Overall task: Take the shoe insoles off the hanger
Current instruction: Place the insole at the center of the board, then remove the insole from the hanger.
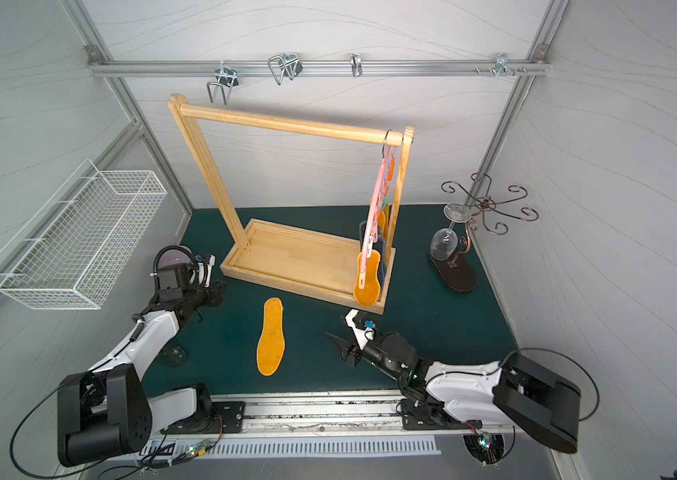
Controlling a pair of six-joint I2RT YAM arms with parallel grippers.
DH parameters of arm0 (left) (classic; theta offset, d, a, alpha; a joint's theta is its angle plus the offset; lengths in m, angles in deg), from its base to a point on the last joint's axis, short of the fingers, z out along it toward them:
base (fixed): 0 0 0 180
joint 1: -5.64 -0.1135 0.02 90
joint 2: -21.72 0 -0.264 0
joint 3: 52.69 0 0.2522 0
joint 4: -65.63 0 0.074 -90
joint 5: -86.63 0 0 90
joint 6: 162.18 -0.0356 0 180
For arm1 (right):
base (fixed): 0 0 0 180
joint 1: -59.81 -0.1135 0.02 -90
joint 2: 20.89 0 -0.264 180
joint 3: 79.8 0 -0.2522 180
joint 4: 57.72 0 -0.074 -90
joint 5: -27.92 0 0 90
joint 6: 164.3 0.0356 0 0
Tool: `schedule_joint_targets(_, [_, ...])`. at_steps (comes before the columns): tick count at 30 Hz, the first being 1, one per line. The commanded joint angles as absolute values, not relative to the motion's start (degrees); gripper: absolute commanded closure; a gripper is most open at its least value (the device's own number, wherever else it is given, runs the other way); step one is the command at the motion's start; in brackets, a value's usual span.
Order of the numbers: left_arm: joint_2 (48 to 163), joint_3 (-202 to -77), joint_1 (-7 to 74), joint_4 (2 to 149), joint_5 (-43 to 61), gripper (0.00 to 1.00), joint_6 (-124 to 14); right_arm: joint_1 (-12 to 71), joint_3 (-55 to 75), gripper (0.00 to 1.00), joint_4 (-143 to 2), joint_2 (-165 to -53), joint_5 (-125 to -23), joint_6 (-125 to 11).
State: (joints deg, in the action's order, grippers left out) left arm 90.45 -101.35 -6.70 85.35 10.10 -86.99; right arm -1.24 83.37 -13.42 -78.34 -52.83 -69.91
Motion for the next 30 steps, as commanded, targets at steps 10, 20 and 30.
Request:
schedule_joint_targets(10, [89.79,-102.23,-6.95,85.12,12.17,0.49,-88.34,25.84,82.29,0.22,-36.1,-47.65,-62.02,-71.63])
schedule_joint_targets(20, [89.57,-102.08,-7.01,85.31,12.88,0.49,-88.7,38.01,72.48,0.09,-32.54,-67.1,-83.59,-67.63])
schedule_joint_targets(30, [89.38,-102.05,-6.97,85.72,13.23,0.5,-88.97,37.82,69.17,0.26,-22.13,-79.11,-91.09,-66.01])
